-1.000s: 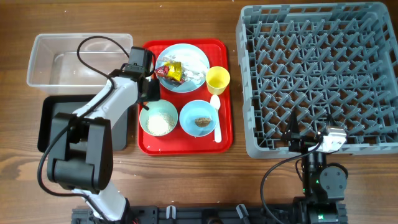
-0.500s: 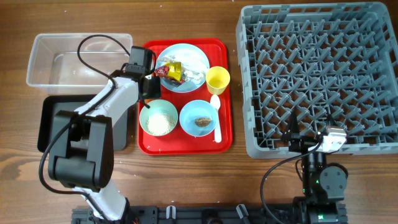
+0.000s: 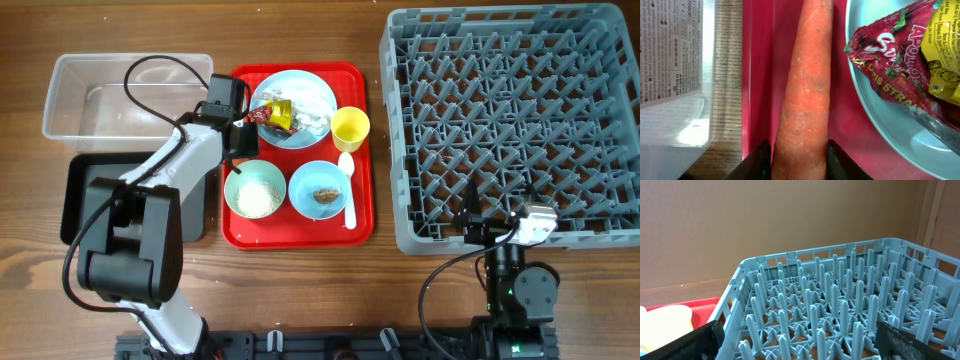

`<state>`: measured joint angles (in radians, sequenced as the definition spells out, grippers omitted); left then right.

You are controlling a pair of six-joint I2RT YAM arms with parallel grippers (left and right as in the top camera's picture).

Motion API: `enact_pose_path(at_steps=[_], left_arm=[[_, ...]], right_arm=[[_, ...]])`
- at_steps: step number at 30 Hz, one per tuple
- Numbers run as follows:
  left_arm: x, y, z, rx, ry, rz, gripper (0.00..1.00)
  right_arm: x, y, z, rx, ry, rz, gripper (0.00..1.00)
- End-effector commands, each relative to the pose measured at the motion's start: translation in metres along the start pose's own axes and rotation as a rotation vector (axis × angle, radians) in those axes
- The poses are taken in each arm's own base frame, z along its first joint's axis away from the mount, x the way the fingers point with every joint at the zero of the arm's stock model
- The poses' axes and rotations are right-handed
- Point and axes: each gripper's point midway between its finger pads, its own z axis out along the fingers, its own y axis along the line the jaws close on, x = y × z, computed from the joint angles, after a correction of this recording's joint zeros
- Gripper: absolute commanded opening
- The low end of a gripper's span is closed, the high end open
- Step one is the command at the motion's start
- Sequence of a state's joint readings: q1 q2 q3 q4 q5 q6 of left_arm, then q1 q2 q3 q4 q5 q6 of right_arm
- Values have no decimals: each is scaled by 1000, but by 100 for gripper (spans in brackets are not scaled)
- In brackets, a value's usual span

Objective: Sort waste into correct bins and load items into the dishwasher rack
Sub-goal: 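Lift the carrot and carry it left over the black tray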

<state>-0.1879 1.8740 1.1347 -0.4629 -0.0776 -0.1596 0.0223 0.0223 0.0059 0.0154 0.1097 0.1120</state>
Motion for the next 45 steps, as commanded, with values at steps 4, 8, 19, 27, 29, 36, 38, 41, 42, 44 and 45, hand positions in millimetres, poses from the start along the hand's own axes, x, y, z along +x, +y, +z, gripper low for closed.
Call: enact_pose_path(at_steps=[4,8,19,27,29,36,38,41,42,44,45], left_arm=[[-3,1,-8,-2,-11,-7,31],[-14,0,-24,9,-57,-11,29],[-25,1,-63,26,-127,-17,29],[-25,3,-95,35,-160,-28,28],[-24,4,-104,40,-169,-53,28],[-22,6,-139,70,-209,-168,26],[-21,7,-149,78,-222,-212,21],[-18,11,-165,91,-241,-287,21],[-17,14,-170,93,-246,-313,21],[-15,22,-179,91,-254,-368,24],[-12,30,-183,76,-260,-406,24]], right_arm=[[-1,-3,0,14,-4,8,100],[-1,-3,0,14,-4,8,100],[-1,-3,0,14,-4,8,100],[-1,-3,0,14,-4,8,100],[-1,-3,0,14,-4,8,100],[-1,-3,0,14,-4,8,100],[-1,-3,0,14,-4,8,100],[-1,-3,0,14,-4,8,100],[-1,-3,0,14,-4,8,100],[-1,-3,0,14,-4,8,100],[-1,-3,0,14,-4,8,100]])
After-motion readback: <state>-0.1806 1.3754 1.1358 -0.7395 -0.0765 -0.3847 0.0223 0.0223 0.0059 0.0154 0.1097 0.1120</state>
